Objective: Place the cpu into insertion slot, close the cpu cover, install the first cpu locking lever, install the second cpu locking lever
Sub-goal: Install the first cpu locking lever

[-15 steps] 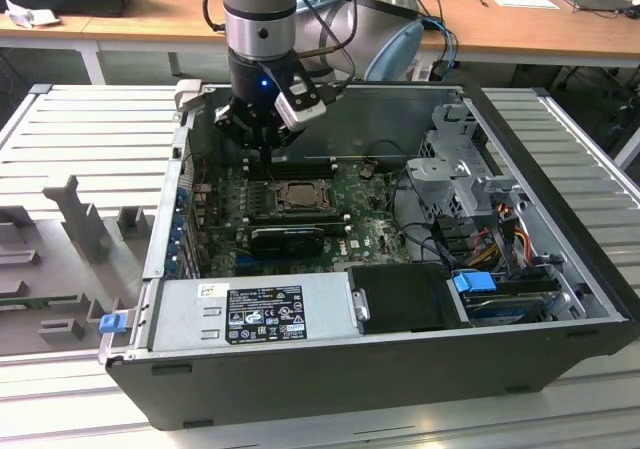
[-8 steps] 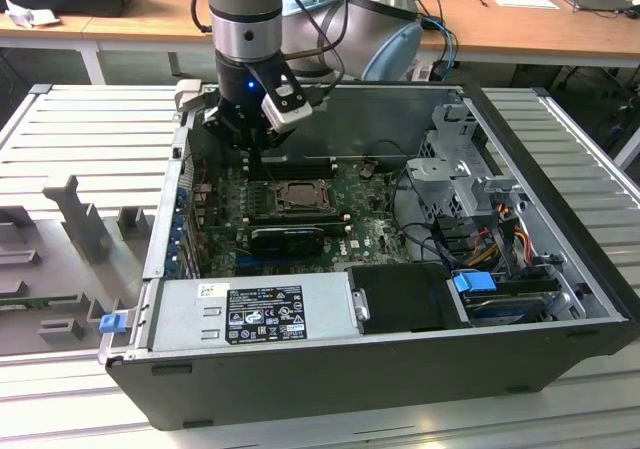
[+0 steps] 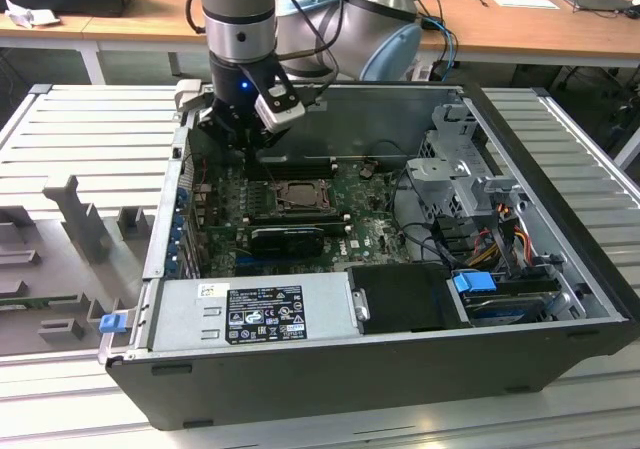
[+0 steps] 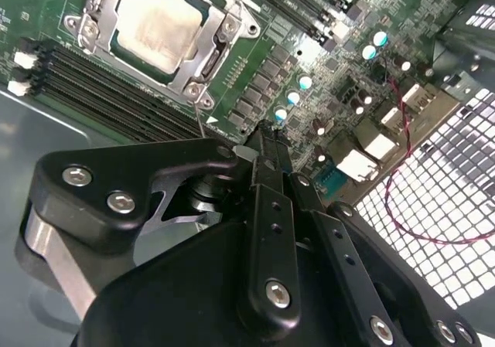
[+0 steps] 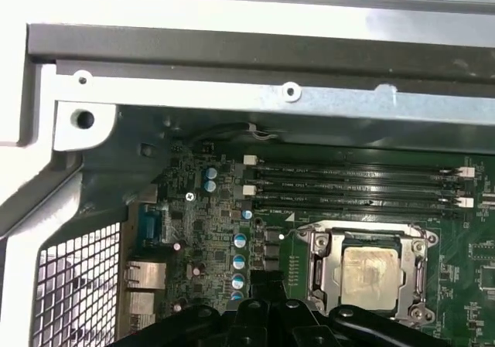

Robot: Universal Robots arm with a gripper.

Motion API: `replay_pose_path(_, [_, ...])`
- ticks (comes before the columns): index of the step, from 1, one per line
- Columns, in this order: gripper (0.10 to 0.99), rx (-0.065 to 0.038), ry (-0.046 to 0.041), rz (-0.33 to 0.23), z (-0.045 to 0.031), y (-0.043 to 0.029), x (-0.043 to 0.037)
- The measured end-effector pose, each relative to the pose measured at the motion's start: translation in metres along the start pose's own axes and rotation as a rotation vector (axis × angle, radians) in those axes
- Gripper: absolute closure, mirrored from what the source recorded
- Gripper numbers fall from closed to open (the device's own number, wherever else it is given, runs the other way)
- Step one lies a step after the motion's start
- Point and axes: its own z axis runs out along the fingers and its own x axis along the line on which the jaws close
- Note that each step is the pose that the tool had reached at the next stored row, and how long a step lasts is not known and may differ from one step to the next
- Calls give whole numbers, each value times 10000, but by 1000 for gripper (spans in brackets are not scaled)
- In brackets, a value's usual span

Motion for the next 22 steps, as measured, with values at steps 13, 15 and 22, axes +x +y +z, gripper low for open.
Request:
replay_pose_path(13, [980,0,0,0,30,197,20])
replay_pose_path(15, [980,-1,-1,0,31,211,19])
replay_pose_path(22, [980,11,0,0,32,239,-30])
